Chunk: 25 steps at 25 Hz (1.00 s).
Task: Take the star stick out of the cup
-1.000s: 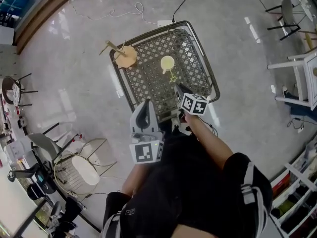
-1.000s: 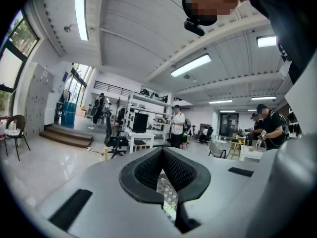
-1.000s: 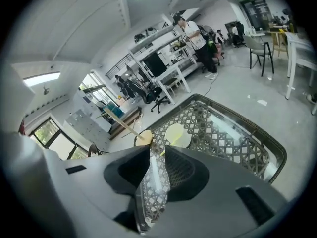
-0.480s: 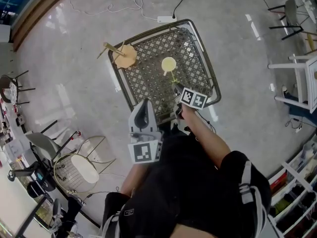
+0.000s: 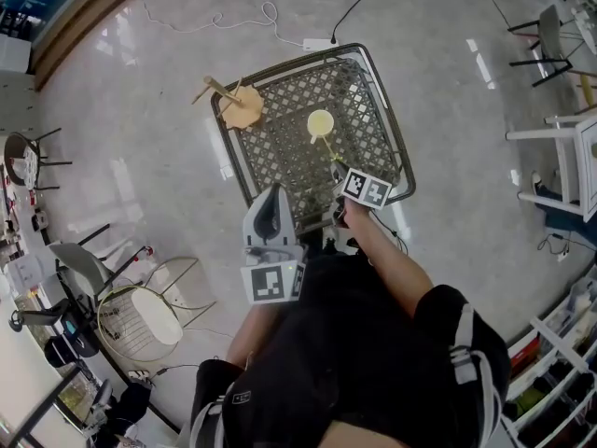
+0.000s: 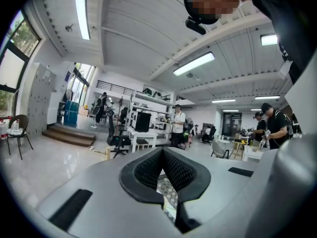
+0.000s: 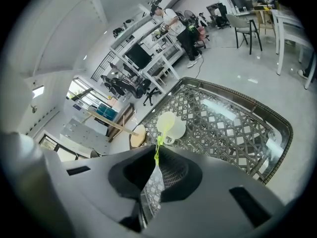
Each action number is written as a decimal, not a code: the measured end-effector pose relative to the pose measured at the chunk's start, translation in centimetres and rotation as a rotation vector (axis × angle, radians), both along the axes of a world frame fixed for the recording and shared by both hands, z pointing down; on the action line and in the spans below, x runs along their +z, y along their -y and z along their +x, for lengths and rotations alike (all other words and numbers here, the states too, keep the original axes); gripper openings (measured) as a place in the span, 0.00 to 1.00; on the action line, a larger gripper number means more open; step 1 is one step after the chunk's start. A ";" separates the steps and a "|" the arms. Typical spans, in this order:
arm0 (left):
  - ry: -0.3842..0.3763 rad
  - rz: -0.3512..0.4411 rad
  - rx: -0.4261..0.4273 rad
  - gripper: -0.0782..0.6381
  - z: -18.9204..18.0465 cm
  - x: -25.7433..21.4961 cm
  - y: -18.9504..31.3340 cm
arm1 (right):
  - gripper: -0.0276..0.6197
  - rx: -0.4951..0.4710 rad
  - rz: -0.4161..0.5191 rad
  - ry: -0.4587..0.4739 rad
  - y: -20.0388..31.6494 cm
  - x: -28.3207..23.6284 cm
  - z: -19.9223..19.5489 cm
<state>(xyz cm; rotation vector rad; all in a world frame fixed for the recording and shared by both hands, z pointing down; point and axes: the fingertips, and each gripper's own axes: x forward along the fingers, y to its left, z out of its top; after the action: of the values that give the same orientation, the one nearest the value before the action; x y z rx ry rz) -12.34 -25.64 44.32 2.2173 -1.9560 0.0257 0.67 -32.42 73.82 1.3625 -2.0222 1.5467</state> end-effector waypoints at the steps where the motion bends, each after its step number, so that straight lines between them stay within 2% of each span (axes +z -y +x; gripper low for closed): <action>1: -0.004 0.010 -0.005 0.13 0.1 -0.4 -0.3 | 0.08 0.002 0.007 -0.002 -0.4 -0.2 0.3; 11: 0.035 0.087 -0.034 0.13 2.4 -2.5 -8.4 | 0.07 0.017 0.132 0.048 -5.7 -5.0 4.2; 17: 0.099 0.106 -0.041 0.13 3.0 -4.1 -12.9 | 0.07 0.030 0.188 0.088 -9.3 -8.3 6.1; 21: 0.066 0.124 -0.043 0.13 3.0 -4.8 -14.8 | 0.07 0.046 0.221 0.093 -11.6 -10.6 6.5; 25: 0.045 0.144 -0.006 0.13 3.4 -5.4 -15.0 | 0.07 0.043 0.312 0.076 -12.7 -14.1 6.4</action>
<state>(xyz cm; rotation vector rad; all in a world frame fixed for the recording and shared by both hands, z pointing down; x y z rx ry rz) -8.93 -10.62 38.88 2.3188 -2.0483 -0.0695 7.08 -19.68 59.68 1.4833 -2.3748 1.3599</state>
